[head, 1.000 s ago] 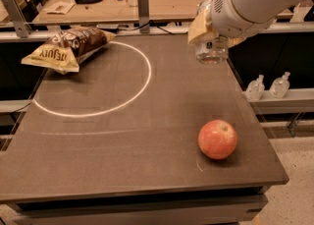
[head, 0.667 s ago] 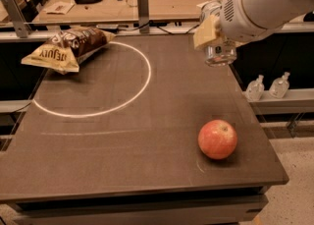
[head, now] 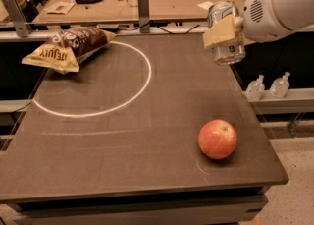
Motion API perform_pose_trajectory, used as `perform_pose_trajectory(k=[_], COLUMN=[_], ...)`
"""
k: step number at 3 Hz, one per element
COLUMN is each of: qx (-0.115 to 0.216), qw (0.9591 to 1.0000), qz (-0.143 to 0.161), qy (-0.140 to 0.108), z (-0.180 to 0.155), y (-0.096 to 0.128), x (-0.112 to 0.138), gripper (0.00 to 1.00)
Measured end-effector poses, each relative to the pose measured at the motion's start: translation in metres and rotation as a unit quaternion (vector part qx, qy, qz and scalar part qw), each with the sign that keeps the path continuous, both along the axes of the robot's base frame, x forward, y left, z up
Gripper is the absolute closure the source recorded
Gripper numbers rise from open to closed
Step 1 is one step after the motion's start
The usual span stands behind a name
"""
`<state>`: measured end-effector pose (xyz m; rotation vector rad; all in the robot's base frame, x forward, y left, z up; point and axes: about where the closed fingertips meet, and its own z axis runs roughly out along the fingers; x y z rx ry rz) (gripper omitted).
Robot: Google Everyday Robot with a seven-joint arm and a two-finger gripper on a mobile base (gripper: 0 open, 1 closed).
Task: Place 7up can upright
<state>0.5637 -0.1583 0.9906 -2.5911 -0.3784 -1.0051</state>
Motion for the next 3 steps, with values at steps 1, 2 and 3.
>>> perform_pose_trajectory(k=[1, 2, 3], qx=[0.01, -0.026, -0.05], qw=[0.9954, 0.9838, 0.9754], qz=[0.095, 0.177, 0.211], qy=[0.008, -0.017, -0.039], z=[-0.006, -0.013, -0.013], y=[0.017, 0.027, 0.031], x=[-0.003, -0.013, -0.013], gripper=[1.0, 1.0, 1.0])
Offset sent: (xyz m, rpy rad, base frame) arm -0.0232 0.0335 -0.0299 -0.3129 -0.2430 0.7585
